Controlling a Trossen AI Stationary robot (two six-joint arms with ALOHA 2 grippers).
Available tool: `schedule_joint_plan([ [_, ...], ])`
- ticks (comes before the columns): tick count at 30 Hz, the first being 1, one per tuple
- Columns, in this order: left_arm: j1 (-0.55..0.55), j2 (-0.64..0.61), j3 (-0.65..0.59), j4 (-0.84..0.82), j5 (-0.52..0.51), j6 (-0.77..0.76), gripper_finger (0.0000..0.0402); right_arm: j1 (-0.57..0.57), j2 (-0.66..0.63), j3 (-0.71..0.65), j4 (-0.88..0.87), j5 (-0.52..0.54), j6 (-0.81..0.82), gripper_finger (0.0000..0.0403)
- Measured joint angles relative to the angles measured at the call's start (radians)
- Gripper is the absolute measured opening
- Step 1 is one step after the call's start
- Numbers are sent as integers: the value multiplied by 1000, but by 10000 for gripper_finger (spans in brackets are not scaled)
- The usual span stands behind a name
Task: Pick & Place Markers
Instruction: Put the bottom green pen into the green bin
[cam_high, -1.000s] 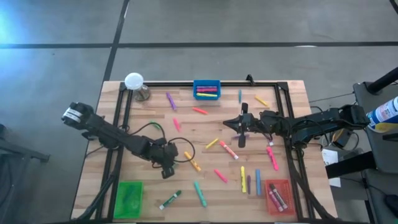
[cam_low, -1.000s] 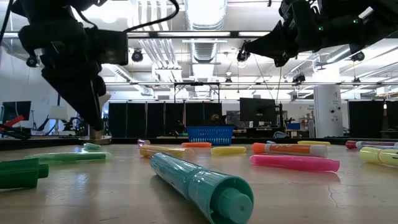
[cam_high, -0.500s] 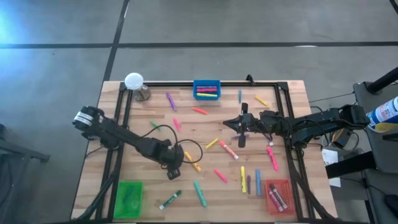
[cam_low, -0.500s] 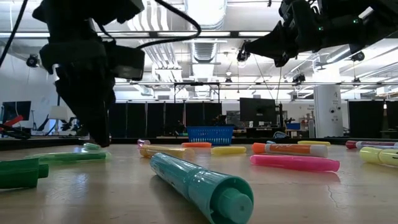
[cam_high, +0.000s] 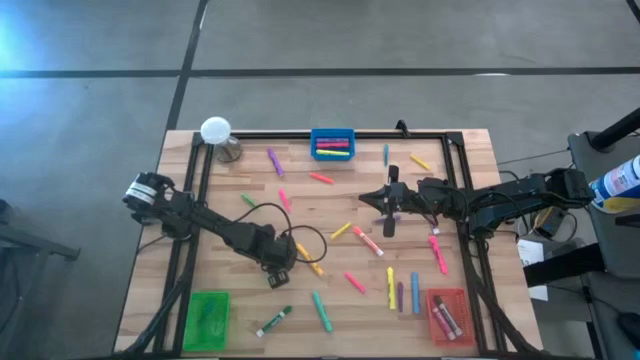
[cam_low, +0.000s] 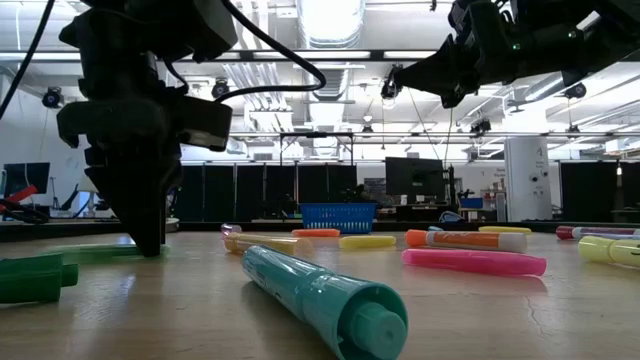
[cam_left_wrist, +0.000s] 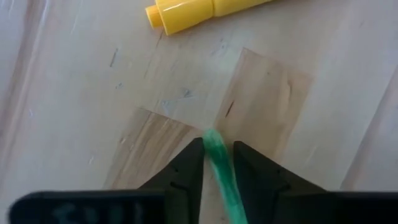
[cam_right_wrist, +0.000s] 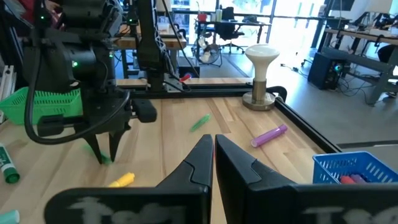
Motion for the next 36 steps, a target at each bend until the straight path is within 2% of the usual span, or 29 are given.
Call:
schedule_joint_plan([
  [4, 0, 0, 5, -16, 0, 29, 36, 0, 0, 0, 0, 0, 0, 11],
  [7, 0, 1, 23, -51, 8, 55, 18, 0, 0, 0, 0, 0, 0, 11],
  [15, -19, 3, 141, -252, 25, 214, 24, 0, 0, -1, 0, 0, 0, 11],
  [19, -62, 2, 216, -357, 36, 312, 25, 0, 0, -1, 0, 0, -5, 11],
  [23, -144, 2, 285, -478, 55, 425, 25, 0, 0, -1, -1, 0, -8, 11],
  [29, -333, 2, 354, -622, 95, 570, 25, 0, 0, -1, -7, 0, -23, 11],
  [36, -523, 18, 387, -741, 82, 589, 25, 0, 0, -1, -7, 0, -27, 11],
])
